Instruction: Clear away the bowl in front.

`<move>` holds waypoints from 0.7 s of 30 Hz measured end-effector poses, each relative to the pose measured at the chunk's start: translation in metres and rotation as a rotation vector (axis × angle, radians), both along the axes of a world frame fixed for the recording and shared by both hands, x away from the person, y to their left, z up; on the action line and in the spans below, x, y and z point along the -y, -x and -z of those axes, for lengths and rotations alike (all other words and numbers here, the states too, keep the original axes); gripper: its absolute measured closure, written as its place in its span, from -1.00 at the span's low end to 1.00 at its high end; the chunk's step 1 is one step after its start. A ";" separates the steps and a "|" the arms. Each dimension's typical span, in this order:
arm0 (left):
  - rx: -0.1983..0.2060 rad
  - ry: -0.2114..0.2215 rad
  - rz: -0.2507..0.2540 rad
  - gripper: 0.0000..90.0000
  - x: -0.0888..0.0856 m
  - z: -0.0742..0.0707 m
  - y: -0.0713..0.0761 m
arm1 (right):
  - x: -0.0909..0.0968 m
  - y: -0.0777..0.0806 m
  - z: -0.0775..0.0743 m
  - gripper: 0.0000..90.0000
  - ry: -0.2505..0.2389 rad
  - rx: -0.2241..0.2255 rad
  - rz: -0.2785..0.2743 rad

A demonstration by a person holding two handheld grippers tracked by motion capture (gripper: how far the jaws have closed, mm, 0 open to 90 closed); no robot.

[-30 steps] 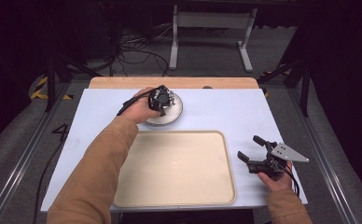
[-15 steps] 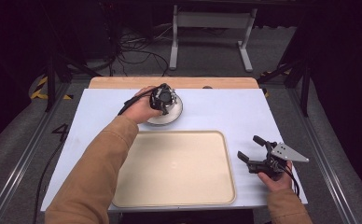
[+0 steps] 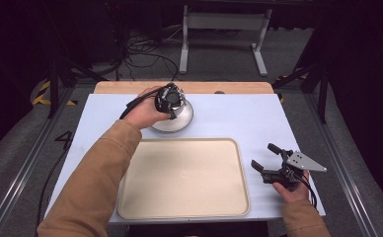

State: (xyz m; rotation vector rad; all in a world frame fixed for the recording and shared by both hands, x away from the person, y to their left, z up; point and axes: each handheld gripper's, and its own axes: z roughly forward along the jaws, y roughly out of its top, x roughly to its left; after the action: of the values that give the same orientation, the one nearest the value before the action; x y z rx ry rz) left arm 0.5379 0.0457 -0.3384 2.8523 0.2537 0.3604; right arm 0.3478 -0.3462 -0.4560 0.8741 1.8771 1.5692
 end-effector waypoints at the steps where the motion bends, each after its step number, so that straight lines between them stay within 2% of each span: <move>1: -0.002 -0.001 -0.009 0.83 -0.001 -0.003 0.002 | 0.000 0.000 0.000 -0.84 0.000 -0.001 -0.001; 2: -0.004 0.009 -0.011 0.83 -0.002 -0.004 0.003 | 0.000 0.000 0.000 -0.84 0.001 -0.002 -0.002; 5: -0.001 -0.005 -0.004 0.83 -0.003 -0.011 0.006 | 0.000 0.000 0.000 -0.84 0.002 -0.001 -0.001; 9: -0.006 -0.002 0.000 0.83 -0.003 -0.018 0.014 | 0.000 0.000 0.000 -0.84 0.003 -0.001 -0.001; 10: 0.005 -0.001 0.004 0.83 -0.002 -0.020 0.018 | 0.000 0.000 0.000 -0.84 0.003 -0.002 -0.001; 13: 0.002 -0.005 0.014 0.83 0.000 -0.025 0.025 | 0.000 0.000 0.000 -0.84 0.004 -0.001 -0.002; 14: 0.004 -0.001 0.028 0.83 0.002 -0.030 0.032 | 0.000 0.000 0.000 -0.84 0.004 -0.002 -0.002; 16: 0.006 -0.002 0.036 0.83 0.003 -0.033 0.036 | 0.000 0.000 0.000 -0.84 0.004 -0.002 -0.002; 17: 0.009 0.000 0.046 0.83 0.005 -0.038 0.043 | 0.000 0.000 0.000 -0.84 0.005 -0.002 -0.002; 19: 0.012 0.001 0.050 0.83 0.006 -0.040 0.046 | 0.000 0.000 0.000 -0.84 0.006 -0.003 0.000; 21: 0.014 -0.001 0.060 0.83 0.009 -0.044 0.056 | 0.000 0.000 0.000 -0.84 0.006 -0.004 -0.001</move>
State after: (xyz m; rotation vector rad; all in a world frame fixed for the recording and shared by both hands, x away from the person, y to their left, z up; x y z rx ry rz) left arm 0.4821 0.0370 -0.2942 2.8501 0.1647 0.3683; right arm 0.3478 -0.3457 -0.4558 0.8749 1.8844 1.5624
